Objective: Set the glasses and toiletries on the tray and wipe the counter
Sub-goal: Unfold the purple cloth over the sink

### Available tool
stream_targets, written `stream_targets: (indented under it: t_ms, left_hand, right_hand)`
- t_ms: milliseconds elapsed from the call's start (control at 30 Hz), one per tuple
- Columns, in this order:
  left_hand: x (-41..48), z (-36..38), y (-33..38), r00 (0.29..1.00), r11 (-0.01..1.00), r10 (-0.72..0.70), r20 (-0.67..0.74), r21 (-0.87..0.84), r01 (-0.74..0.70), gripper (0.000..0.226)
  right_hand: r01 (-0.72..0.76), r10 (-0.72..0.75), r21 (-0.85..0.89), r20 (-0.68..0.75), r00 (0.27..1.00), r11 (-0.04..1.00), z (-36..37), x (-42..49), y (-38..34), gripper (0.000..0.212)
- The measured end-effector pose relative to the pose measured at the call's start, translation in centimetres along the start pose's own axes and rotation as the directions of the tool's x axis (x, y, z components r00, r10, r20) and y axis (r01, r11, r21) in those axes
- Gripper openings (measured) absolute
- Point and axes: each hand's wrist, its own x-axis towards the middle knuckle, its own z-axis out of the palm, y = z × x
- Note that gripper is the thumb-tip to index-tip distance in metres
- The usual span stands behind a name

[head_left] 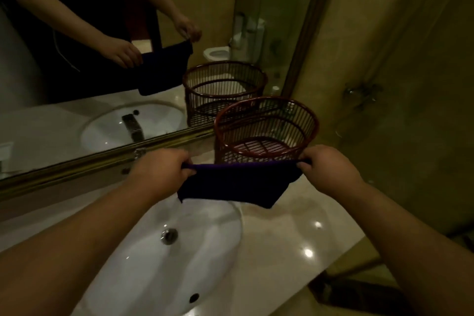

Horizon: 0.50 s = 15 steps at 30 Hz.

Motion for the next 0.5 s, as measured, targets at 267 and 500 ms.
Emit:
stream_targets:
  t_ms: [267,500]
  left_hand:
    - [8.6,0.9,6.6,0.999,1.0,-0.002,-0.051,0.028,0.003,0.013]
    - [12.6,2.0,8.6,0.993,0.998,-0.05,-0.105,0.038,0.054,0.012]
  right_hand:
    - [-0.024,0.024,0.006,-0.051,0.998,1.0,-1.7,6.5,8.4,0.011]
    - [-0.071,0.07,-0.029,-0.034,0.997,0.997,-0.5,11.6,10.6,0.016]
